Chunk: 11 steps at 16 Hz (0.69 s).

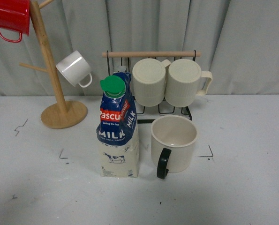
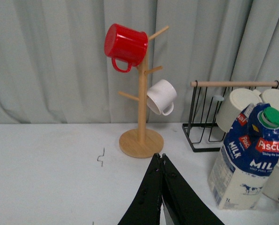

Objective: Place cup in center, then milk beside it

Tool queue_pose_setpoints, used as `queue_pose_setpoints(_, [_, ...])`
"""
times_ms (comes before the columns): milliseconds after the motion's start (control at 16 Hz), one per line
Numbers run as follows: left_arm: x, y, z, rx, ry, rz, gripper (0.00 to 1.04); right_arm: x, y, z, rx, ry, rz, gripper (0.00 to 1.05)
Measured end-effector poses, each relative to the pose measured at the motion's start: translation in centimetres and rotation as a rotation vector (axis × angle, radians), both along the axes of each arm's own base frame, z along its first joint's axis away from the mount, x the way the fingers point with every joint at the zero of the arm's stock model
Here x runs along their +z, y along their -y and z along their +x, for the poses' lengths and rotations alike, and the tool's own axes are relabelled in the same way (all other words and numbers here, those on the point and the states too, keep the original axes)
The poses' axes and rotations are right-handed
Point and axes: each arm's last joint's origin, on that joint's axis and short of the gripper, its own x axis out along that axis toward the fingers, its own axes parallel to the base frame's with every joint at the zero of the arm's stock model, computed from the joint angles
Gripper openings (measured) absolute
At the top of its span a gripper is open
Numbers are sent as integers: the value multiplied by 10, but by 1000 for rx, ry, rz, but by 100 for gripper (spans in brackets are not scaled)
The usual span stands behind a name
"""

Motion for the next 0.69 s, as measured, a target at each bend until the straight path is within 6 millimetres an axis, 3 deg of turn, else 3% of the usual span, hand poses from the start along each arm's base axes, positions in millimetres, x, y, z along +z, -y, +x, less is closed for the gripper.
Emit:
queue_pose_setpoints(62, [-2,0,0,3,-18,0,2,0,0,0,0,0,0,98])
queue_pose_setpoints(188, [-2,0,0,2,-22,0,38,0,0,0,0,0,0,98])
queue_pose_setpoints(688, [-2,0,0,2,-22,0,69,0,0,0,0,0,0,98])
